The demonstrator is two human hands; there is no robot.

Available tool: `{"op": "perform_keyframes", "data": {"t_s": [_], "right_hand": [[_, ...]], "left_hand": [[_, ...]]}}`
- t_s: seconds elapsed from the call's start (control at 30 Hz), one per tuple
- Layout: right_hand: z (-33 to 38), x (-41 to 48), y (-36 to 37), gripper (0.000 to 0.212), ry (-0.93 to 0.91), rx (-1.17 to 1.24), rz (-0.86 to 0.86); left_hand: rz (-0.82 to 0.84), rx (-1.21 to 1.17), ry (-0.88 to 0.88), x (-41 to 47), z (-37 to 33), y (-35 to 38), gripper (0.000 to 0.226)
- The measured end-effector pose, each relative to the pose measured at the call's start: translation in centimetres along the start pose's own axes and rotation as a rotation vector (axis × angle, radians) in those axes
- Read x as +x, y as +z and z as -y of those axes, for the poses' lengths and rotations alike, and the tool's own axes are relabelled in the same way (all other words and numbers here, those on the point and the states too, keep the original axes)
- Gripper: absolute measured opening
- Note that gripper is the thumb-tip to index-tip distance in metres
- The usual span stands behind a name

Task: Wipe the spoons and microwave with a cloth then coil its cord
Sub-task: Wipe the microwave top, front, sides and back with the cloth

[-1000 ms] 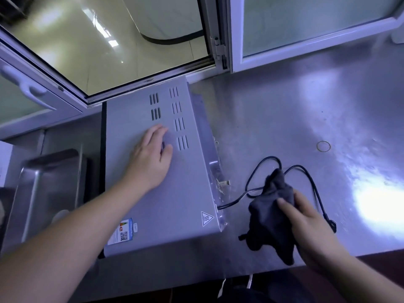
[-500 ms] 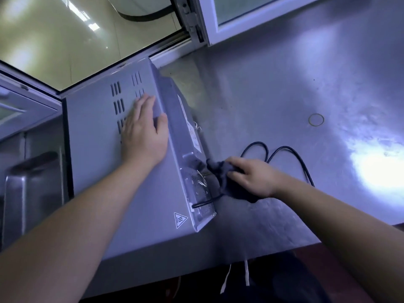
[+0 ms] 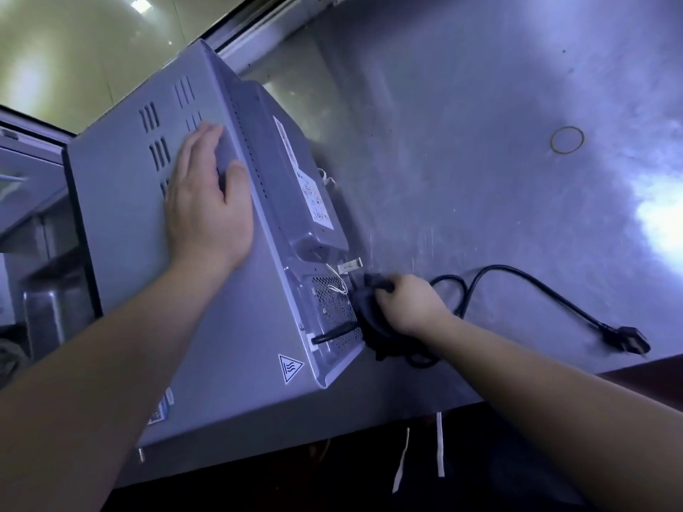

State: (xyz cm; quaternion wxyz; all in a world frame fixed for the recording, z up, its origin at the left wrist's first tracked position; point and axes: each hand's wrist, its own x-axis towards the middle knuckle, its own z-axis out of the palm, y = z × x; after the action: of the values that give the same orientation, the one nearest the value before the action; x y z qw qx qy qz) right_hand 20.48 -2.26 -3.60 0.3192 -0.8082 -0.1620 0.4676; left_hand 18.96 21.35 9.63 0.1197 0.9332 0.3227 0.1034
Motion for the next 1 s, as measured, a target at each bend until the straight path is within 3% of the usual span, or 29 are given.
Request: {"op": "perform_keyframes", "data": {"t_s": [0.23, 0.37, 0.5, 0.57, 0.63, 0.77, 1.0], "right_hand": [[1.7, -0.2, -0.2, 0.018, -0.019, 0.145, 0.150], [1.9, -2.3, -1.3, 0.018, -0.107, 0.039, 0.160], [2.7, -4.7, -3.3, 0.025, -0.203, 0.107, 0.197], [3.1, -5.8, -3.9, 0.014, -0.280, 0.149, 0.214], [3.6, -6.4, -4.0, 0.006, -0.416, 0.138, 0.139], [4.0, -4.7, -3.3, 0.023, -0.618, 0.201, -0.025], [1.8, -2.2, 0.5, 0.032, -0.533, 0.217, -0.197]], "left_hand": [[-0.003, -0.008, -0.011, 0.0, -0.1, 0.0, 0.056], [-0.006, -0.010, -0.017, -0.1, -0.2, 0.0, 0.056], [-0.003, -0.010, -0.026, -0.1, -0.3, -0.1, 0.056], [-0.003, -0.006, -0.031, -0.1, -0.3, -0.1, 0.056], [0.000, -0.003, -0.036, -0.2, -0.4, -0.2, 0.057], [0.001, -0.004, -0.033, -0.1, -0.4, -0.1, 0.057], [0.004, -0.008, -0.026, -0.1, -0.3, -0.1, 0.058]]}}
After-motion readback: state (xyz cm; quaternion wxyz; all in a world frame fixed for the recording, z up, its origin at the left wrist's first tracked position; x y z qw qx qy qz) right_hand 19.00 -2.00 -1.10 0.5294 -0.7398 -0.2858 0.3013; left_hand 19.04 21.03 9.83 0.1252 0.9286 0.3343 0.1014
